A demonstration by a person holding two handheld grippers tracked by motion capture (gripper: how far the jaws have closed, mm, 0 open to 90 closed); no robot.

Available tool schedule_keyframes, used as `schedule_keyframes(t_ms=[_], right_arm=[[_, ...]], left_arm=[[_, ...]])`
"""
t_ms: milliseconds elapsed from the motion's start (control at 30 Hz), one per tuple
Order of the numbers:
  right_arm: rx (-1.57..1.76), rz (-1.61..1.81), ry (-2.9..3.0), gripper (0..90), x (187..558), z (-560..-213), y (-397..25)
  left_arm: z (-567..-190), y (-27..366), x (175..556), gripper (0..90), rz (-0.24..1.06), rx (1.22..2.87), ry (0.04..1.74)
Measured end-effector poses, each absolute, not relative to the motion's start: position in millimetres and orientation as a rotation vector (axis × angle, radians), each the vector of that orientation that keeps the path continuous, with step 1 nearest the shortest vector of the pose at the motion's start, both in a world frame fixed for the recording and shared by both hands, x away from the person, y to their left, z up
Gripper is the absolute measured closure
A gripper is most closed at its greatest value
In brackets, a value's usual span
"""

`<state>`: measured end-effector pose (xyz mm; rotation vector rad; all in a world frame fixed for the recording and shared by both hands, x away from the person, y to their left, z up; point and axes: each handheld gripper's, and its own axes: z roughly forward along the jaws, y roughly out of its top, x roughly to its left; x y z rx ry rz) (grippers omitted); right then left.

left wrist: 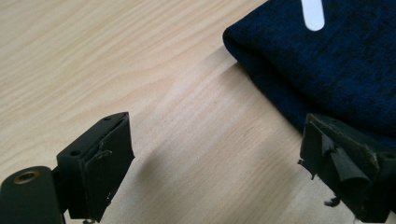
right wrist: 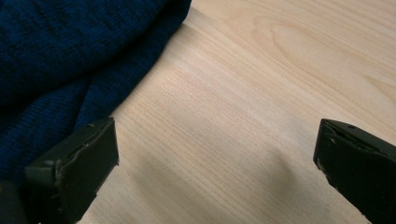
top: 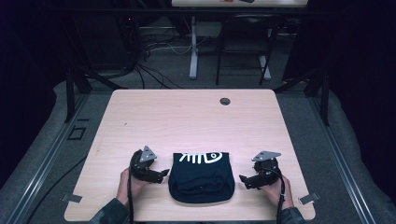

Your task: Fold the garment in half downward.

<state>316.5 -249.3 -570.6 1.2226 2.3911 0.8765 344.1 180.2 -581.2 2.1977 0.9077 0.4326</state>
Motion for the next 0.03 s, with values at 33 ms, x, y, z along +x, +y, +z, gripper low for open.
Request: schedule_keyframes(t_ms=[33], right_arm=[[1.22, 0.868, 2.4, 0.0, 317.1, -570.9, -250.2]], left_arm=[[-581.2, 180.2, 344.1, 9.2, 0.433, 2.198, 0.908]])
